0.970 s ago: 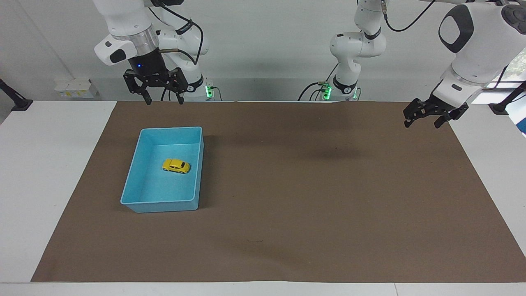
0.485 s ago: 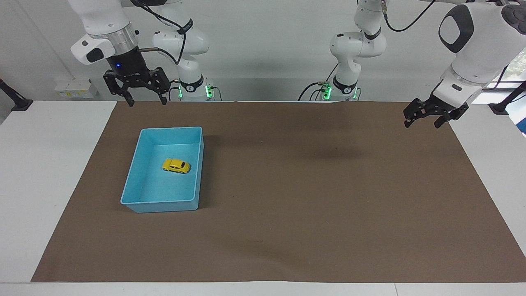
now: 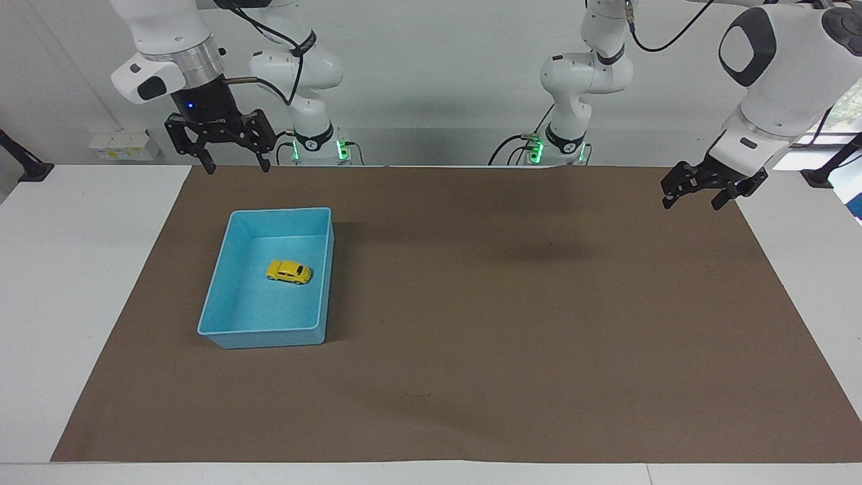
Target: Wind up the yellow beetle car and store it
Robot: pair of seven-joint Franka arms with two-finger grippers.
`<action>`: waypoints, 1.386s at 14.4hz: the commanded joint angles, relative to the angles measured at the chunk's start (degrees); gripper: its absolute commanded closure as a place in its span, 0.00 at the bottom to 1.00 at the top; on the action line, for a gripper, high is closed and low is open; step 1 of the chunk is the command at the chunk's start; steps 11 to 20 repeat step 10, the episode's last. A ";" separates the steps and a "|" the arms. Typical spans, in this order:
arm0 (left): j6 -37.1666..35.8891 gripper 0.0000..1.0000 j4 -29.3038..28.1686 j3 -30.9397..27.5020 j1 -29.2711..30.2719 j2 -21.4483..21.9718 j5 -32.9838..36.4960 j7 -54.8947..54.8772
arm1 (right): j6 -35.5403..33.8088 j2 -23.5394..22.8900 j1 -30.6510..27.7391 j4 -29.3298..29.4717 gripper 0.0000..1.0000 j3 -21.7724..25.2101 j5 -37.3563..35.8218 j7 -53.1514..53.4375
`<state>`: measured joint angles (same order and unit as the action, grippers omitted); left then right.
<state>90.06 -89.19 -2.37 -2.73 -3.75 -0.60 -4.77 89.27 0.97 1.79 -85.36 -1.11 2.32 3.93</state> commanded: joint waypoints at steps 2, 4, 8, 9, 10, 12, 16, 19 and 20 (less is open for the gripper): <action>-0.50 0.00 -0.45 0.70 0.79 0.76 0.86 -0.15 | -3.22 -2.02 -0.56 4.06 0.00 -0.21 -1.35 -1.38; -0.50 0.00 -0.45 0.70 0.79 0.85 0.86 -0.15 | -3.22 -1.93 -0.38 3.97 0.00 -0.21 -1.44 -1.38; -0.50 0.00 -0.45 0.70 0.79 0.76 0.86 -0.15 | -3.22 -1.76 -0.38 3.97 0.00 -0.30 -1.79 -1.38; -0.50 0.00 -0.45 0.70 0.79 0.85 0.86 -0.15 | -3.14 -1.76 -0.38 3.88 0.00 -0.30 -1.79 -1.38; -0.50 0.00 -0.37 0.61 0.71 0.76 0.86 -0.15 | -3.14 -1.67 -0.38 3.88 0.00 -0.30 -1.79 -1.38; -0.50 0.00 -0.37 0.61 0.71 0.76 0.86 -0.15 | -3.14 -1.67 -0.38 3.88 0.00 -0.30 -1.79 -1.38; -0.50 0.00 -0.37 0.61 0.71 0.76 0.86 -0.15 | -3.14 -1.67 -0.38 3.88 0.00 -0.30 -1.79 -1.38; -0.50 0.00 -0.37 0.61 0.71 0.76 0.86 -0.15 | -3.14 -1.67 -0.38 3.88 0.00 -0.30 -1.79 -1.38; -0.50 0.00 -0.37 0.61 0.71 0.76 0.86 -0.15 | -3.14 -1.67 -0.38 3.88 0.00 -0.30 -1.79 -1.38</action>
